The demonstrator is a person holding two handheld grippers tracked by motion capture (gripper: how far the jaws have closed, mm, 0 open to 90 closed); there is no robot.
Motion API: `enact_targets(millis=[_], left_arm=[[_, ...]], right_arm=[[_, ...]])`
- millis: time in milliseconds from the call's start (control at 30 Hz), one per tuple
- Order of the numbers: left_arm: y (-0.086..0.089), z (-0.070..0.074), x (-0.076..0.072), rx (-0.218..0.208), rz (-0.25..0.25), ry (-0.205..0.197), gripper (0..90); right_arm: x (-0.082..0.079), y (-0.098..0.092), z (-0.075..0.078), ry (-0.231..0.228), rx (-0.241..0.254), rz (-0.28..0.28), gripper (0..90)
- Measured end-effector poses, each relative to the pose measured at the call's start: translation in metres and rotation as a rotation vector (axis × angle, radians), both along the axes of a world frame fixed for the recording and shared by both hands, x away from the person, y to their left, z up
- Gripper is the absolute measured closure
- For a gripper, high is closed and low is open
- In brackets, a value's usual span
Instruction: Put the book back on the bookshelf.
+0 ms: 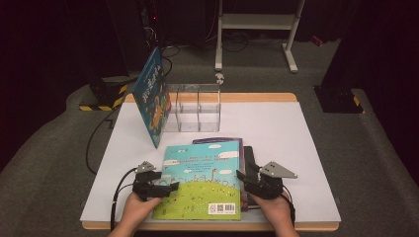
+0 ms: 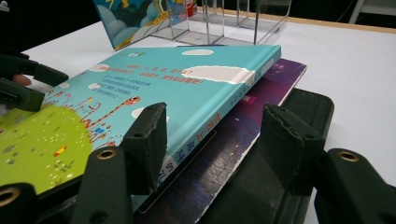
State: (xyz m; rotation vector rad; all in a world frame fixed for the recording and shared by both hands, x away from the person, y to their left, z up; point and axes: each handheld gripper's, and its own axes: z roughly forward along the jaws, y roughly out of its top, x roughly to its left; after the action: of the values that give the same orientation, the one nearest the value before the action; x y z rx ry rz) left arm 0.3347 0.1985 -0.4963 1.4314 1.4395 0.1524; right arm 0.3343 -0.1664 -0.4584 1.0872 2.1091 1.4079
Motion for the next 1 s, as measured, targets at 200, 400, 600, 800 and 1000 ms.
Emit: enact_targets(millis=[200,400,600,800,1000], left_arm=[[-0.005,0.001,-0.001,-0.017,-0.008,0.007,6.7],[-0.014,0.003,-0.001,-0.022,-0.025,0.009,6.7],[-0.030,0.005,-0.003,-0.024,-0.060,0.003,6.7],[-0.044,0.007,-0.004,-0.039,-0.076,-0.014,6.8],[-0.049,0.010,-0.005,-0.023,-0.095,-0.044,7.9]], right_arm=[[0.000,0.003,0.000,0.000,-0.003,0.008,41.3],[0.000,-0.001,0.003,0.001,-0.002,0.007,40.9],[-0.008,-0.013,0.006,0.040,0.023,-0.019,36.6],[-0.019,-0.022,0.009,0.085,0.029,-0.042,30.4],[-0.015,-0.021,0.003,0.182,0.044,-0.035,23.2]])
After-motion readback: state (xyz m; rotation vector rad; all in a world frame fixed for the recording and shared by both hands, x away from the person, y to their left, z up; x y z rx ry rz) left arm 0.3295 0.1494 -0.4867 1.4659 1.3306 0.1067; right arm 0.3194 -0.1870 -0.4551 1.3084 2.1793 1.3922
